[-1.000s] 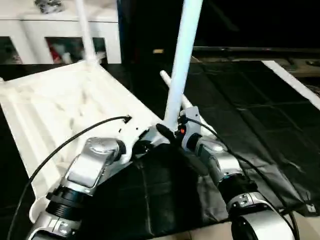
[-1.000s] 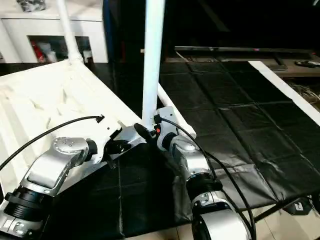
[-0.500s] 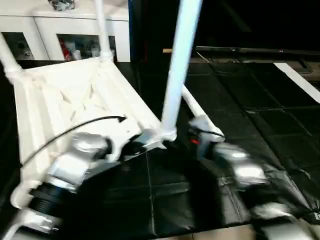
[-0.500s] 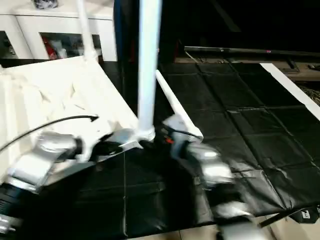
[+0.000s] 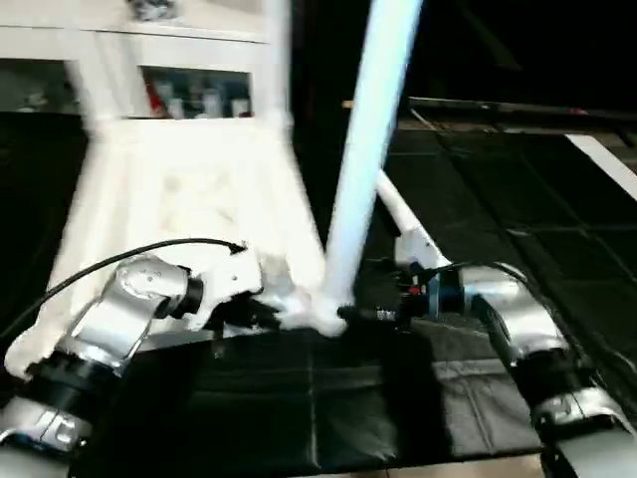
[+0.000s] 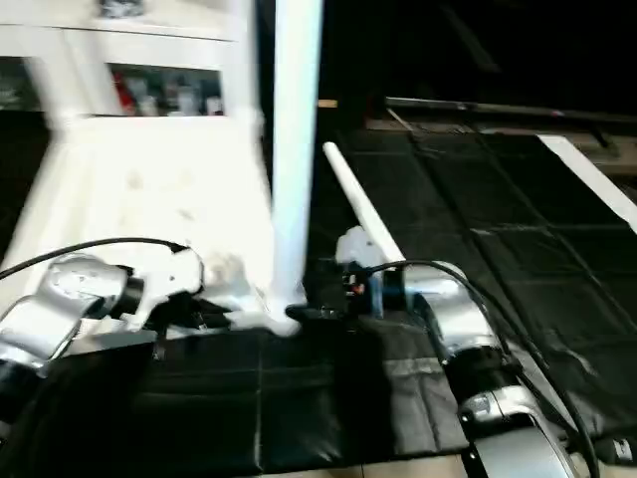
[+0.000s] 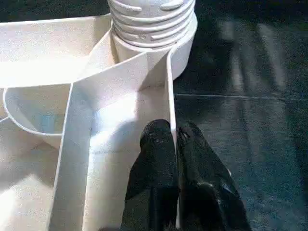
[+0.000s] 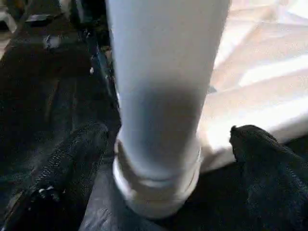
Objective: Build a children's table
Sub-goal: Rotate leg to tighten
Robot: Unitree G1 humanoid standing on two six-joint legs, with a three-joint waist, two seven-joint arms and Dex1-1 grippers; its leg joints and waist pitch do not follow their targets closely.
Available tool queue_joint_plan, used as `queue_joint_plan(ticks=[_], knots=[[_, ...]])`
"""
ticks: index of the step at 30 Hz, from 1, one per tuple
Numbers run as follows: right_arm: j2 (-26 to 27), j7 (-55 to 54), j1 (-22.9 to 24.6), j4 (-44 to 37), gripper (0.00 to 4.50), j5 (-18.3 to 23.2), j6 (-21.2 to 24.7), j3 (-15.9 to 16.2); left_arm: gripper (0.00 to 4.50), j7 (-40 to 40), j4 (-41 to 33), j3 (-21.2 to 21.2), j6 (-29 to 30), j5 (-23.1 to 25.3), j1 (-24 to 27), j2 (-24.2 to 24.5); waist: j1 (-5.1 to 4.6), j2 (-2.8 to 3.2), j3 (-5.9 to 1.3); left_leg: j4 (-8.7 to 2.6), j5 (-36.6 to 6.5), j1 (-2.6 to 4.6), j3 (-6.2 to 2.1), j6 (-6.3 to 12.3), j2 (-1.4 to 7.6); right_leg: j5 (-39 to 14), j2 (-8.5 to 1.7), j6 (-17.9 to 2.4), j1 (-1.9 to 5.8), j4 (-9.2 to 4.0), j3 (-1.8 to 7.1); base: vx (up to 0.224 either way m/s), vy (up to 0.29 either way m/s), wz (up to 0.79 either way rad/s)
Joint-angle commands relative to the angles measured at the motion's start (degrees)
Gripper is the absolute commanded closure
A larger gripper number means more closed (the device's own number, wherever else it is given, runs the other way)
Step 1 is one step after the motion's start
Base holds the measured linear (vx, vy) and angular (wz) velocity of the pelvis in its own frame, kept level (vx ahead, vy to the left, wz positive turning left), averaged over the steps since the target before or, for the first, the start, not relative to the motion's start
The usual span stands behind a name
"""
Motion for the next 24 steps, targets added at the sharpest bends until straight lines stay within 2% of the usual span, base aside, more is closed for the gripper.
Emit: queue_joint_plan(ticks=[1,4,8,9,12,15,18,19,24], knots=[[0.0,1.7,-1.0,1.1,0.09,-1.0,-1.6,1.1,4.50,-3.3,-0.3,-2.7,-2.8,-0.2,-2.1,-0.7,-0.51,0.98,-3.93,-3.71,-12.6,1.34,-0.30,0.69,2.39,-13.9,-5.42,-9.8,2.23,-4.24,4.01,0.000,0.000,0.00],[0.4,3.9,-1.1,1.4,0.09,-1.1,-1.7,2.3,4.50,-4.0,0.8,-3.2,-3.9,0.2,-2.9,-1.0,-0.49,0.97,-4.04,-3.78,-12.6,0.92,-0.42,0.58,2.37,-13.3,-5.43,-9.7,2.64,-4.01,4.00,0.000,0.000,0.00],[0.5,5.4,-1.2,1.7,0.09,-0.9,-1.8,2.9,4.50,-4.8,1.9,-3.5,-5.2,0.2,-3.3,-1.0,-0.55,0.90,-4.03,-3.76,-12.6,0.83,-0.45,0.58,2.37,-14.0,-5.51,-9.3,2.66,-4.07,4.06,0.000,0.000,0.00],[0.5,5.6,-1.2,2.0,0.35,-0.9,-2.0,3.0,4.50,-5.2,2.2,-3.6,-5.6,0.4,-3.5,-0.9,-0.54,0.90,-4.07,-3.75,-12.5,0.84,-0.47,0.58,2.37,-13.9,-5.52,-9.3,2.70,-4.03,4.06,0.000,0.000,0.00],[0.7,6.4,-1.7,3.5,0.49,-0.8,-2.3,2.8,4.50,-6.2,3.2,-3.9,-7.0,0.6,-3.9,-0.8,-0.53,1.00,-4.07,-3.73,-12.3,0.82,-0.45,0.53,2.35,-13.8,-5.53,-9.5,2.68,-4.03,4.06,0.000,0.000,0.00],[0.5,7.1,-1.9,4.1,0.86,-0.5,-2.4,2.6,4.50,-6.6,3.8,-4.0,-7.5,0.6,-4.1,-0.8,-0.55,1.02,-4.08,-3.74,-12.6,0.83,-0.48,0.49,2.41,-13.9,-5.49,-9.6,2.71,-4.00,4.03,0.000,0.000,0.00],[0.2,8.1,-1.7,3.8,0.97,0.0,-1.6,2.7,4.50,-6.9,4.6,-4.2,-8.1,0.6,-4.5,-0.8,-0.51,1.08,-4.07,-3.72,-12.6,0.81,-0.46,0.54,2.39,-13.8,-5.47,-9.7,2.72,-3.98,4.02,0.000,0.000,0.00],[0.1,8.2,-1.6,3.8,1.21,0.0,-1.5,2.7,4.50,-6.9,4.7,-4.2,-8.2,0.6,-4.5,-0.8,-0.48,1.08,-4.11,-3.72,-12.4,0.83,-0.47,0.57,2.38,-13.6,-5.43,-9.7,2.73,-3.97,4.00,0.000,0.000,0.00],[0.0,8.8,-1.5,4.1,1.59,0.0,-1.2,2.6,4.50,-7.3,5.3,-4.2,-8.7,0.7,-4.7,-0.8,-0.41,1.10,-4.10,-3.72,-12.9,0.88,-0.47,0.37,2.42,-13.7,-5.49,-9.9,2.70,-3.97,4.00,0.000,0.000,0.00]])
